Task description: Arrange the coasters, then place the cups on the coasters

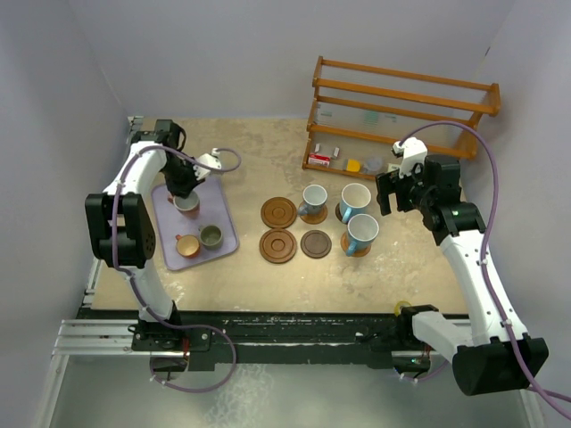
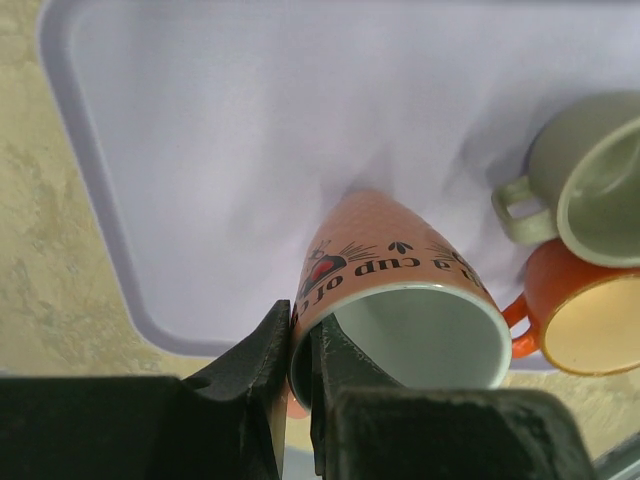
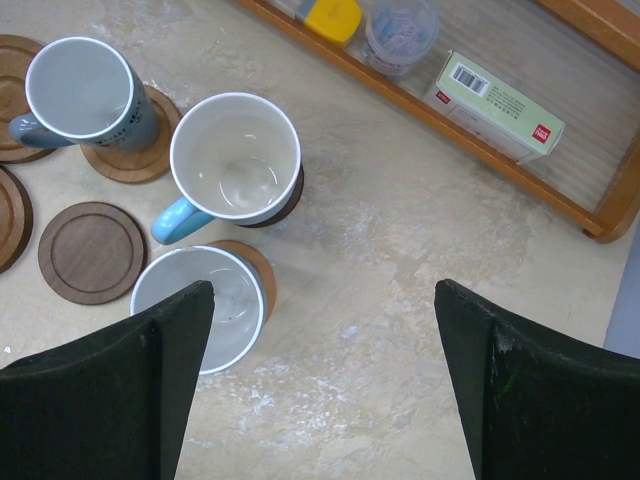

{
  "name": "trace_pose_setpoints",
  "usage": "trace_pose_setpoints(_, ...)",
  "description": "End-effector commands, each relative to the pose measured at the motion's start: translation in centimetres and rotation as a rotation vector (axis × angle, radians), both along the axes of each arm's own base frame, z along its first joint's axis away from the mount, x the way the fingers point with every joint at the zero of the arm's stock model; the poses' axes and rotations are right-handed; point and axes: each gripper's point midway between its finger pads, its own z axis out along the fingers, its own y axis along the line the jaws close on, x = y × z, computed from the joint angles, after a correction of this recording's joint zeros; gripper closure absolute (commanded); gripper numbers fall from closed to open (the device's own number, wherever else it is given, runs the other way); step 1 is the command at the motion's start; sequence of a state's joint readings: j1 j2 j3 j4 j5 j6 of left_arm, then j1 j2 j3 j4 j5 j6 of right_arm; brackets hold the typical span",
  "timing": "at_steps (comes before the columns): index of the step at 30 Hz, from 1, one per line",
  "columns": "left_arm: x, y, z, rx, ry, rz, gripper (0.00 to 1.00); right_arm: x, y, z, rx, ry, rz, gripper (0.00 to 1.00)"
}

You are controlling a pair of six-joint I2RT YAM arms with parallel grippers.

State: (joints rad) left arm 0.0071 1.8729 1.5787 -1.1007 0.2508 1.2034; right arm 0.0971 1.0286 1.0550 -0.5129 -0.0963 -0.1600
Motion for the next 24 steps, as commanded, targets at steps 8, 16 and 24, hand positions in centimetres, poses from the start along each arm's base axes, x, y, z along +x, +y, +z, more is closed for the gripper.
trace_pose_setpoints(8,2.6,-2.3,7.2,-0.211,-0.167,0.456,0.97,0.6,0.0,0.5,0.010,-0.016,-0.002,0.07)
trace_pose_setpoints(16,2.2,-4.9,11.6,-0.239,-0.263,0.543,0.97,0.7,0.1,0.4,0.011,-0.012,-0.003,0.06)
trace_pose_setpoints(24,0.0,-11.2,12.5,-0.350,-0.189,0.611,0.97,0.6,-0.3,0.8,0.000,-0.030,-0.019,0.06)
